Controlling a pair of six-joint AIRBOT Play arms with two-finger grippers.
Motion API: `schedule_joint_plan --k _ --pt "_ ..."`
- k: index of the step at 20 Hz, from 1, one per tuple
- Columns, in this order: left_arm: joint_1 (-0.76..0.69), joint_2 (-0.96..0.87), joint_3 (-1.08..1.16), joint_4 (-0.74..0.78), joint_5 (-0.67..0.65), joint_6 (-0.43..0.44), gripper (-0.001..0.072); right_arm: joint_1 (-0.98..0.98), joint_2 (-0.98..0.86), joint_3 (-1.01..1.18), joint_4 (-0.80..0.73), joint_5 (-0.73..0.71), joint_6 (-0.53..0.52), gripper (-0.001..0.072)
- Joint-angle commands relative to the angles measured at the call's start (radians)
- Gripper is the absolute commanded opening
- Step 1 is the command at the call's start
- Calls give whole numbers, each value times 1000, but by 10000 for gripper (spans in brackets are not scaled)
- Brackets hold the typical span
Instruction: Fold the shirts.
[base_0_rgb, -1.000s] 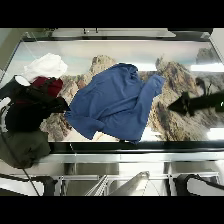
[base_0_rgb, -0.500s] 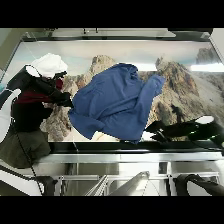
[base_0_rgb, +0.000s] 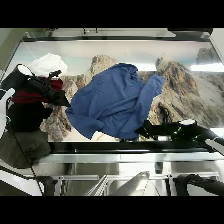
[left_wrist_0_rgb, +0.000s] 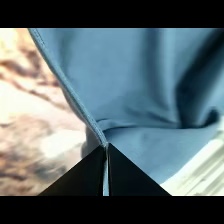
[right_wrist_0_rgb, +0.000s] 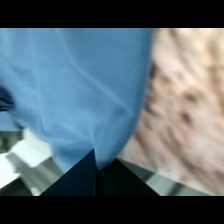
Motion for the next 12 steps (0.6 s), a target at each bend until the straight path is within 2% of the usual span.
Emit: schedule_joint_plan --k 1,3,5,8,10,11,12 --pt "35 37 1 -187 -11 40 13 -6 50 46 126 120 -87 17" --pt "53 111 2 -299 -11 76 13 -71 157 116 127 177 -79 17" --pt "91 227 2 -480 -25 126 13 -186 309 229 128 234 -57 17" --pt "197 465 3 -957 -46 243 12 -417 551 481 128 267 -27 17" --pt "281 651 3 -1262 21 316 12 -567 673 656 128 267 -23 17" --pt "325 758 3 -1341 69 358 12 -628 724 727 128 267 -23 17" --pt "360 860 3 -1353 122 390 13 -680 771 791 128 267 -23 17"
